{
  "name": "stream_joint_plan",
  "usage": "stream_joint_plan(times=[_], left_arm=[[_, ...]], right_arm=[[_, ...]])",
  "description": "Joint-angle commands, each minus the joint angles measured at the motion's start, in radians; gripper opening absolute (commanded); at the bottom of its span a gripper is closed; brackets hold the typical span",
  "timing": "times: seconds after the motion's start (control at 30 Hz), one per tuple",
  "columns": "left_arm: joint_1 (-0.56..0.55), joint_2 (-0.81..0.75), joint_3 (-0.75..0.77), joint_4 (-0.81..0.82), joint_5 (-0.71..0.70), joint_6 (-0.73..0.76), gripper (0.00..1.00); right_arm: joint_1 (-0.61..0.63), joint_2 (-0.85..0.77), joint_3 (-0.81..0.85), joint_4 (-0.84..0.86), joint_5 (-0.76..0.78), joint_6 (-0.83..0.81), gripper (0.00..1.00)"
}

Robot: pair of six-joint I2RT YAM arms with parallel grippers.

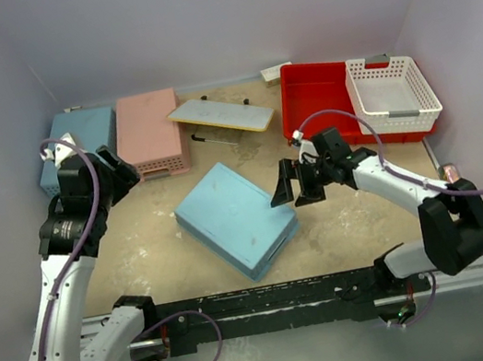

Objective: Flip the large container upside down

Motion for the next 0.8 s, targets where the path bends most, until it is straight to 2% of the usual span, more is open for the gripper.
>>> stream_joint_plan(times=[0.0, 0.13, 0.23, 0.37, 0.67, 0.77], left_arm=[[-0.002, 0.0, 0.018, 0.019, 0.019, 0.026, 0.64], [-0.002, 0.002, 0.035, 0.016, 0.006, 0.029, 0.64], [-0.002, 0.015, 0.04, 0.023, 0.013, 0.029, 0.64], [-0.002, 0.026, 0.057, 0.007, 0.021, 0.035, 0.64], [-0.002, 0.015, 0.045, -0.016, 0.012, 0.046, 0.64], [-0.002, 0.017, 0.046, -0.019, 0.022, 0.044, 0.64]], right_arm=[[0.115, -0.006, -0.013, 0.117, -0.12, 0.03, 0.99], [0.315, 0.017, -0.02, 0.33, -0.181, 0.213, 0.99], [0.413, 0.072, 0.053, 0.417, -0.172, 0.266, 0.99], [0.427, 0.126, 0.124, 0.396, -0.178, 0.256, 0.99], [0.418, 0.23, 0.202, 0.276, 0.043, 0.188, 1.0], [0.428, 0.294, 0.231, 0.357, 0.031, 0.233, 1.0]])
